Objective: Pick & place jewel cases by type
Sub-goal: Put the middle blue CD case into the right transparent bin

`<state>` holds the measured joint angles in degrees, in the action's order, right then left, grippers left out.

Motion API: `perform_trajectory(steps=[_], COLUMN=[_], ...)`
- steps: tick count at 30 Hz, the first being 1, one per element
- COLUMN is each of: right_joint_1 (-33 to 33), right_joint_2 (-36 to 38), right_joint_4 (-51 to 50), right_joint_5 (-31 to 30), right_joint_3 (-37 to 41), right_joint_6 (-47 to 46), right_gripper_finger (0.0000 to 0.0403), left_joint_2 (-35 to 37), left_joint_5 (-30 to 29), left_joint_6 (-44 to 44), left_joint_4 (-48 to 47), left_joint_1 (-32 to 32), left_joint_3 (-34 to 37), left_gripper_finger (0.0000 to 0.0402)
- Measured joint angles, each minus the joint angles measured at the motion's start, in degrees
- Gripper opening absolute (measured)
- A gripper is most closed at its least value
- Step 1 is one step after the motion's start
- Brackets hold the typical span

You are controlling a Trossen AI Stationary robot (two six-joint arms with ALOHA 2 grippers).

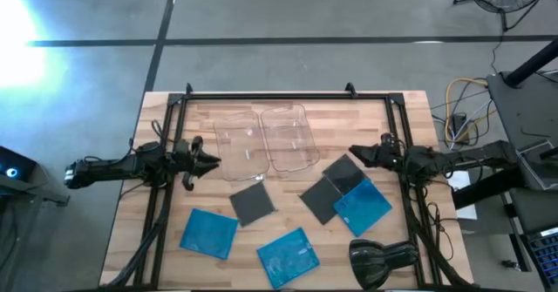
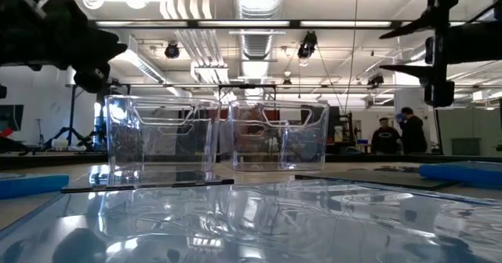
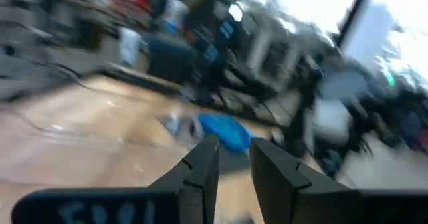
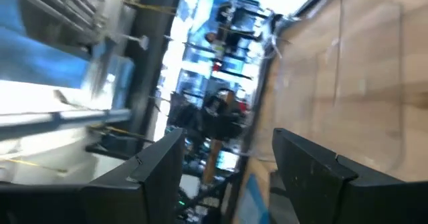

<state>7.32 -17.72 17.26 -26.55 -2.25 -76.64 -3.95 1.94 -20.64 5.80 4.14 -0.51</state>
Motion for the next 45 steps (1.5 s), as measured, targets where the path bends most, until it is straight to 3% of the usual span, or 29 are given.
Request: perform_trajectory(steps=[6,9,11,14,19,23,27,31,35,38,45], right_joint_1=[0.67,0.71,0.79,1.01,1.09,1.13,2.35,4.50,6.42,7.57,8.91], right_joint_2=[-16.19,-26.18,-33.07,-42.50,-54.95,-63.69,-72.26,-79.73,-85.33,-87.83,-88.97], right_joint_4=[-4.91,-15.82,-25.33,-36.14,-38.27,-38.36,-38.48,-38.43,-38.42,-38.44,-38.32], right_joint_5=[0.51,3.45,7.29,15.48,26.09,31.16,37.89,41.33,45.55,47.38,49.66], right_joint_3=[-12.73,-22.13,-28.33,-35.27,-42.74,-47.23,-51.21,-55.61,-59.36,-61.34,-62.89], right_joint_6=[2.05,1.58,0.43,-0.06,2.13,4.18,6.24,7.05,8.07,8.81,12.56], right_gripper_finger=[0.0221,0.0221,0.0221,0.0221,0.0221,0.0221,0.0221,0.0221,0.0221,0.0221,0.0221], left_joint_2=[0.07,-0.14,-0.08,-0.13,-1.45,-2.69,-5.42,-11.90,-23.13,-32.64,-52.78], left_joint_5=[-9.31,-23.50,-29.18,-28.10,-6.69,-1.50,-1.44,-7.50,-16.39,-21.30,-22.70], left_joint_6=[-20.10,-22.86,-30.14,-38.13,-43.94,-46.93,-43.56,-36.02,-32.42,-32.13,-36.39], left_joint_4=[5.59,7.67,9.06,8.23,8.13,8.13,7.95,-0.12,-12.49,-15.91,-16.39], left_joint_1=[-0.01,0.04,0.02,0.02,-1.09,-5.64,-13.74,-24.02,-34.11,-40.63,-47.48], left_joint_3=[-0.66,-0.76,-0.77,-0.81,-0.55,-1.56,-6.47,-14.48,-21.48,-24.78,-30.11], left_gripper_finger=[0.0067,0.0067,0.0067,0.0067,0.0067,0.0065,0.0064,0.0064,0.0064,0.0064,0.0064])
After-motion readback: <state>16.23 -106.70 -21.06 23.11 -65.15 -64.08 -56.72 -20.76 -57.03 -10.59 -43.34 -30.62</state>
